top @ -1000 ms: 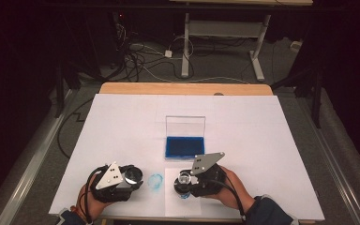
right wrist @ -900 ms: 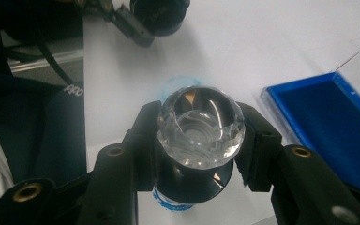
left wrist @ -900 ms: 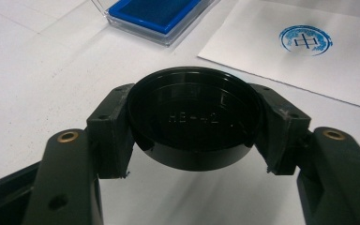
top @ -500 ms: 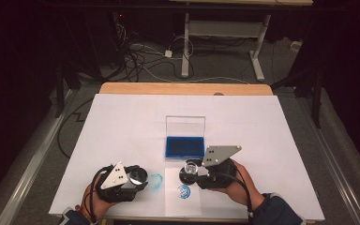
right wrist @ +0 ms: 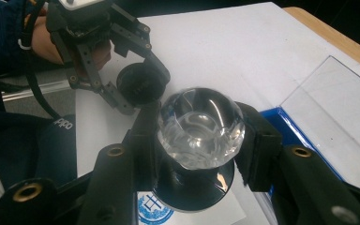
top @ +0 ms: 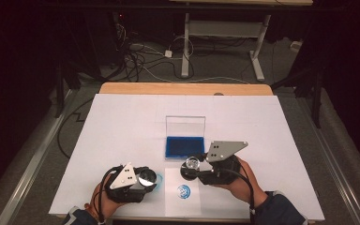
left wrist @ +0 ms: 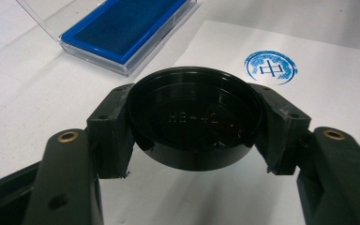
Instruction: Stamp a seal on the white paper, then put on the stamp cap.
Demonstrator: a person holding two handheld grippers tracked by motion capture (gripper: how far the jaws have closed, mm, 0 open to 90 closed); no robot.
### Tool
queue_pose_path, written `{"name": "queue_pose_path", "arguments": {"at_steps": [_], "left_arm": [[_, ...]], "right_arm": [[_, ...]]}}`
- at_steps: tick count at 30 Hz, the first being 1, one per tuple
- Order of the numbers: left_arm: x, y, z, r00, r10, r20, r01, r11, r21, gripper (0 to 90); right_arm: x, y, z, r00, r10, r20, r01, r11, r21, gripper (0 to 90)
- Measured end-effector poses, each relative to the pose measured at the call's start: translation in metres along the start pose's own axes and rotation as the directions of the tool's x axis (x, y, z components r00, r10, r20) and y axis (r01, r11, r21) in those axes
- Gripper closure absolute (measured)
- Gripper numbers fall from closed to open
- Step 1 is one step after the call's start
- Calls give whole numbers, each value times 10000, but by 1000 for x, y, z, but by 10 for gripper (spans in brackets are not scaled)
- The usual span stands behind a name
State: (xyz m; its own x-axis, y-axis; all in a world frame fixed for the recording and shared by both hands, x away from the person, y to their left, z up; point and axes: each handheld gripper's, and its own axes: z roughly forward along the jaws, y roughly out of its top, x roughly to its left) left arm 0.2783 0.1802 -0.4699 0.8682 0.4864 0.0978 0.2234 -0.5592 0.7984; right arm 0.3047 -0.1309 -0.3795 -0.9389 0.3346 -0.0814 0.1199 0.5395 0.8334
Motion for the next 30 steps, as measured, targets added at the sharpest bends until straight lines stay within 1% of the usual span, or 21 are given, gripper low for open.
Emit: {"name": "queue_pose_path", "arguments": {"at_steps": [10,14,16,22,24,30], "left_arm": [[3,3,3,9999,51,113,-50,10000,-72,362],[4,5,6,9997,19,245,-16,9999,-116,363],[4,6,7,9996,79,266,-76,9999,-107,362],[4,7,7,9994,56,349,-47,9997,-250,362],[3,7,9,9992,160,362,-152,9997,-206,362],[3,11,14,9983,207,538,-199,9997,-160,362]], "right_arm": [[-6,1,-4,10000,7,76,-6,9999,-133,563],[-7,0,-7,9998,56,171,-52,9997,-223,563],[-7,0,-9,9997,65,228,-60,9997,-245,563],[-8,0,-12,9993,137,340,-125,9993,-353,563],[-9,0,-13,9992,122,385,-108,9993,-367,563],[-10,3,-15,9989,116,454,-94,9988,-478,563]]}}
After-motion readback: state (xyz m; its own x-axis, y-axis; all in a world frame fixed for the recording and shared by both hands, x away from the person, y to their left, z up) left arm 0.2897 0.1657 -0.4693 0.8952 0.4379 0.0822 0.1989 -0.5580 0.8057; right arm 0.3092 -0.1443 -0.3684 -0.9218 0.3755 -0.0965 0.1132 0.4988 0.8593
